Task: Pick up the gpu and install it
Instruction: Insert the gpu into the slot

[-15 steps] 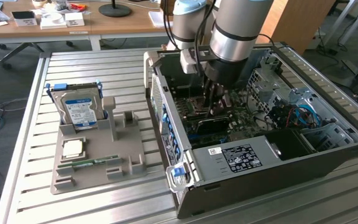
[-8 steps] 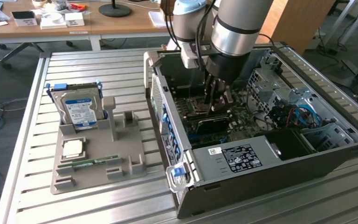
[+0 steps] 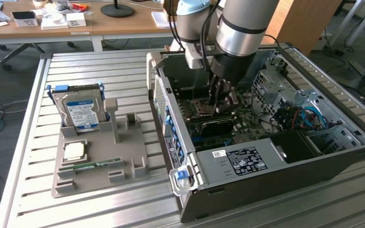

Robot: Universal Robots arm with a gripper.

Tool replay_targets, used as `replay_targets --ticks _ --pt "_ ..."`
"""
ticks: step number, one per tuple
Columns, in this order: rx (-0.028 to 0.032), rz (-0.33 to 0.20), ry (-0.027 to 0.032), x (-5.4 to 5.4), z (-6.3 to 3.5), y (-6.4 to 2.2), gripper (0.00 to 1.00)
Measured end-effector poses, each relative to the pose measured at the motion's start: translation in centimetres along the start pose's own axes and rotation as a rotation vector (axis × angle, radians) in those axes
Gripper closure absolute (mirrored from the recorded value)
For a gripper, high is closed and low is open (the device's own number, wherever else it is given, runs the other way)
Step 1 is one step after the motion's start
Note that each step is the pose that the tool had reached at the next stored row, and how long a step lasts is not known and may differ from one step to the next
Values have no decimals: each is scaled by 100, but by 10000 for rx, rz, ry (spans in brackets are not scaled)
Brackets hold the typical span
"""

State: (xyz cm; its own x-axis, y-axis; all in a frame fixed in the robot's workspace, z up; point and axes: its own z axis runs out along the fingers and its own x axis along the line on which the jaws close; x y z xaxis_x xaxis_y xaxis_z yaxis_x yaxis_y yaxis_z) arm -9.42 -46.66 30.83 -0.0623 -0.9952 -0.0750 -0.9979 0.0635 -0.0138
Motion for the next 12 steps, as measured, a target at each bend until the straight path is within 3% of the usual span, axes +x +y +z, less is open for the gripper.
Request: replay_targets --ticks 12 --pt "-23 -56 -1 -8 -5 -22 60"
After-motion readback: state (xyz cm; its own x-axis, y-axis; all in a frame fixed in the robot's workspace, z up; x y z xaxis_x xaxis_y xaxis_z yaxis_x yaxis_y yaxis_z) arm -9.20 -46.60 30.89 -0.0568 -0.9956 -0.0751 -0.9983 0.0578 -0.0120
